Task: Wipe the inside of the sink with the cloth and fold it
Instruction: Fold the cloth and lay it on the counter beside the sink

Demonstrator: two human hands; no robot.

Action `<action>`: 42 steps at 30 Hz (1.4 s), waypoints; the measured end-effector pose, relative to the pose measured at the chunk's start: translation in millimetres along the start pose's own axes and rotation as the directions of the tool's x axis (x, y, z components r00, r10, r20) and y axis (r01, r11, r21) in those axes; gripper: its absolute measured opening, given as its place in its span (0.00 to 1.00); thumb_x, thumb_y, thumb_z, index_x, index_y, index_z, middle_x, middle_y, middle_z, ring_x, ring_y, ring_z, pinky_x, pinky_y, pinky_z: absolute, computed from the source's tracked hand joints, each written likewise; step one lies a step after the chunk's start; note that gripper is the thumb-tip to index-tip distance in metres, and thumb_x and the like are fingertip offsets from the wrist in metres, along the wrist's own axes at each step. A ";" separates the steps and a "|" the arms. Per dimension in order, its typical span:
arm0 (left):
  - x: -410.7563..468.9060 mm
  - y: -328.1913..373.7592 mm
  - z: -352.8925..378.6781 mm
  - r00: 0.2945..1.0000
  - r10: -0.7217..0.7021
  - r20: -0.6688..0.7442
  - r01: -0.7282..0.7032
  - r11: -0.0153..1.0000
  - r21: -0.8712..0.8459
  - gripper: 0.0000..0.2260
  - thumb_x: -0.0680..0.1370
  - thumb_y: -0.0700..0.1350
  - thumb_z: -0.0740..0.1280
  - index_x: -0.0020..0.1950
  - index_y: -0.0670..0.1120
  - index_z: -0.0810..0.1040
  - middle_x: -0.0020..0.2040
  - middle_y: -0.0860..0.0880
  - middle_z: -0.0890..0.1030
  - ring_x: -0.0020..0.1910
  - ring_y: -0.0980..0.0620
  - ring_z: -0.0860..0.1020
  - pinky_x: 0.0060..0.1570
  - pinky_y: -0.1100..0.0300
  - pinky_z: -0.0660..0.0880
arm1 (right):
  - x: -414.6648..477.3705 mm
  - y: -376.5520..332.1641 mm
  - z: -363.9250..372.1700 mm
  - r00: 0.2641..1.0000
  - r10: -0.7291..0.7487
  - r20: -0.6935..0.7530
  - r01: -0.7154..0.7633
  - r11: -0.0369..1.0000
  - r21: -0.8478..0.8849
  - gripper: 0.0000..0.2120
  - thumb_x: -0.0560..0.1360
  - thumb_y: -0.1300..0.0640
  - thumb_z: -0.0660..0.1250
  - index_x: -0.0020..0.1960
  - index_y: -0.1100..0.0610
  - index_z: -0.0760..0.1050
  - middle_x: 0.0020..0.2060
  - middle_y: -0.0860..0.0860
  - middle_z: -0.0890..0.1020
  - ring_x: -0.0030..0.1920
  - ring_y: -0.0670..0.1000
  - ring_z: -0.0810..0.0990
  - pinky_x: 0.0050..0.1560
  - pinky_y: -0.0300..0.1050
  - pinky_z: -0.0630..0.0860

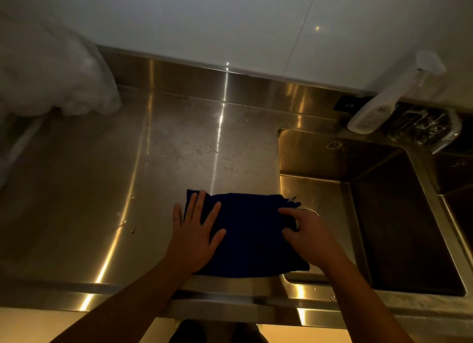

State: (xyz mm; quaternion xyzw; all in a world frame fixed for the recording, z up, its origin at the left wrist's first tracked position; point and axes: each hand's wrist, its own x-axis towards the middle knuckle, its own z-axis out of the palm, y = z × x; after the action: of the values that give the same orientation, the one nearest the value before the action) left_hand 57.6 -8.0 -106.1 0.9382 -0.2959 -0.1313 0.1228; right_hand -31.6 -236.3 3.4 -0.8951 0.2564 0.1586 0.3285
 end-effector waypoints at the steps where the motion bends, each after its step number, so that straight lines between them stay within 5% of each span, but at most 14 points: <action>1: -0.7 1.8 -7.1 0.999 -0.016 -0.041 0.014 0.998 -0.058 0.34 0.77 0.65 0.37 0.78 0.50 0.55 0.79 0.42 0.48 0.78 0.42 0.48 0.73 0.39 0.40 | -2.9 -10.9 -2.1 1.000 -0.004 0.019 0.005 0.999 -0.041 0.24 0.78 0.60 0.63 0.72 0.49 0.67 0.67 0.51 0.72 0.62 0.49 0.74 0.57 0.40 0.73; 4: -3.3 0.8 -25.4 0.975 -0.063 -0.215 0.018 0.978 -0.206 0.25 0.80 0.56 0.49 0.70 0.45 0.71 0.72 0.42 0.67 0.70 0.43 0.68 0.71 0.39 0.55 | -8.5 -48.7 -1.8 1.000 -0.026 0.006 0.026 0.987 -0.157 0.22 0.78 0.62 0.62 0.71 0.53 0.68 0.65 0.52 0.75 0.63 0.51 0.74 0.54 0.37 0.67; 10: -0.9 -28.5 -50.7 0.948 -0.176 -0.266 0.033 0.883 -0.468 0.15 0.82 0.46 0.56 0.64 0.41 0.75 0.61 0.45 0.74 0.58 0.48 0.73 0.58 0.58 0.67 | -4.2 -129.8 44.1 0.997 -0.037 0.067 0.050 0.980 -0.191 0.07 0.77 0.63 0.61 0.53 0.62 0.75 0.54 0.58 0.78 0.50 0.54 0.78 0.43 0.39 0.71; 14: -2.4 -42.1 -54.4 0.965 -0.220 -0.146 0.073 0.753 -0.654 0.12 0.83 0.44 0.55 0.53 0.44 0.78 0.47 0.46 0.80 0.44 0.50 0.77 0.40 0.69 0.69 | -0.7 -164.5 94.7 0.980 -0.061 0.188 0.080 0.992 -0.097 0.21 0.78 0.62 0.61 0.70 0.58 0.63 0.65 0.61 0.66 0.53 0.57 0.76 0.53 0.46 0.75; 16: -4.1 -44.9 -52.5 0.966 -0.244 -0.088 0.110 0.691 -0.714 0.13 0.83 0.45 0.54 0.53 0.46 0.77 0.46 0.46 0.81 0.42 0.52 0.79 0.38 0.70 0.70 | -3.1 -166.9 113.9 0.969 -0.090 0.230 0.108 0.992 -0.066 0.30 0.78 0.62 0.60 0.77 0.52 0.53 0.69 0.60 0.63 0.56 0.59 0.75 0.56 0.50 0.75; 20: -7.1 -52.4 -48.0 0.941 -0.327 -0.083 0.195 0.727 -0.659 0.15 0.81 0.47 0.59 0.68 0.47 0.70 0.57 0.49 0.76 0.49 0.54 0.77 0.47 0.61 0.74 | -4.2 -134.0 120.6 0.984 -0.169 -0.050 0.163 0.980 -0.110 0.22 0.79 0.58 0.61 0.71 0.51 0.64 0.66 0.53 0.70 0.61 0.54 0.72 0.59 0.48 0.73; 23: -10.8 -52.0 -45.6 0.960 -0.239 -0.147 0.124 0.831 -0.543 0.18 0.80 0.45 0.62 0.69 0.46 0.69 0.63 0.46 0.72 0.58 0.50 0.73 0.57 0.54 0.73 | 5.9 -99.3 121.5 0.956 -0.183 -0.231 0.127 0.963 -0.238 0.26 0.78 0.54 0.61 0.75 0.52 0.59 0.74 0.53 0.62 0.73 0.54 0.59 0.72 0.50 0.60; 27: -16.0 -51.1 -41.6 0.972 -0.155 -0.178 0.099 0.952 -0.290 0.21 0.79 0.49 0.59 0.70 0.44 0.69 0.69 0.41 0.68 0.68 0.41 0.65 0.66 0.45 0.66 | 23.0 -71.0 143.5 0.949 -0.218 -0.228 0.130 0.929 -0.347 0.31 0.80 0.43 0.52 0.78 0.48 0.45 0.78 0.52 0.40 0.77 0.57 0.38 0.75 0.56 0.39; 30: -22.0 -53.3 -40.8 0.973 -0.197 -0.124 0.167 0.961 -0.221 0.28 0.77 0.57 0.51 0.73 0.45 0.66 0.72 0.39 0.64 0.71 0.39 0.61 0.69 0.41 0.61 | 27.2 -55.2 166.1 0.959 -0.253 -0.126 0.185 0.899 -0.396 0.31 0.80 0.36 0.42 0.76 0.43 0.32 0.75 0.50 0.29 0.75 0.56 0.28 0.74 0.63 0.35; 35: -32.2 -48.9 -34.2 0.983 -0.160 -0.094 0.135 0.964 -0.230 0.27 0.77 0.54 0.54 0.73 0.44 0.65 0.71 0.39 0.66 0.70 0.38 0.63 0.66 0.43 0.64 | 26.4 -52.4 176.5 0.940 -0.308 -0.150 0.220 0.878 -0.425 0.29 0.81 0.38 0.45 0.79 0.45 0.45 0.79 0.52 0.45 0.78 0.58 0.43 0.72 0.62 0.40; 38: -35.4 -37.4 -28.8 0.993 -0.092 -0.069 0.076 0.976 -0.203 0.27 0.75 0.50 0.59 0.73 0.41 0.66 0.69 0.37 0.70 0.66 0.36 0.68 0.64 0.42 0.67 | 27.0 -48.4 175.8 0.944 -0.306 -0.120 0.229 0.874 -0.428 0.28 0.81 0.38 0.46 0.78 0.44 0.46 0.78 0.50 0.45 0.78 0.57 0.41 0.72 0.62 0.39; 42: -29.8 -24.7 -30.5 0.987 -0.124 -0.098 0.106 0.980 -0.170 0.29 0.75 0.54 0.52 0.71 0.40 0.69 0.67 0.37 0.71 0.65 0.36 0.69 0.62 0.39 0.68 | 21.7 -48.7 167.2 0.942 -0.313 -0.124 0.231 0.868 -0.440 0.28 0.80 0.38 0.47 0.78 0.43 0.47 0.78 0.51 0.47 0.77 0.59 0.45 0.69 0.65 0.40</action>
State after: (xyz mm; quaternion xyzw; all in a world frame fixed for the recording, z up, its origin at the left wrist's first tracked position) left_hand 56.6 33.8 -80.0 0.9460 -0.2223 -0.1112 0.2079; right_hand -5.8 -100.2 -104.4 -0.9827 0.1176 0.0752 0.1217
